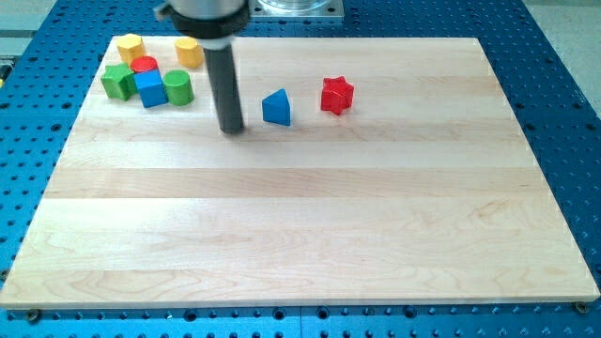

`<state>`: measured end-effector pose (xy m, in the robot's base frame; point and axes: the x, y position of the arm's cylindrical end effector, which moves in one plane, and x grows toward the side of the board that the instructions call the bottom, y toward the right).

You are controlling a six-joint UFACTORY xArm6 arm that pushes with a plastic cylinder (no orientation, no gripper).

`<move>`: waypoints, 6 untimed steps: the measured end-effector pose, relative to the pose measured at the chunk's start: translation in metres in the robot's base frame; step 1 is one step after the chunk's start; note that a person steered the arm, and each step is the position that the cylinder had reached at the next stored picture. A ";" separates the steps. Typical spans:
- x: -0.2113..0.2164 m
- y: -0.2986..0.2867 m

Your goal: Place your arm at the left of the green star

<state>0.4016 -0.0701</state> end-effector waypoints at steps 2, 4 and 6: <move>-0.038 0.036; 0.002 -0.074; -0.029 -0.208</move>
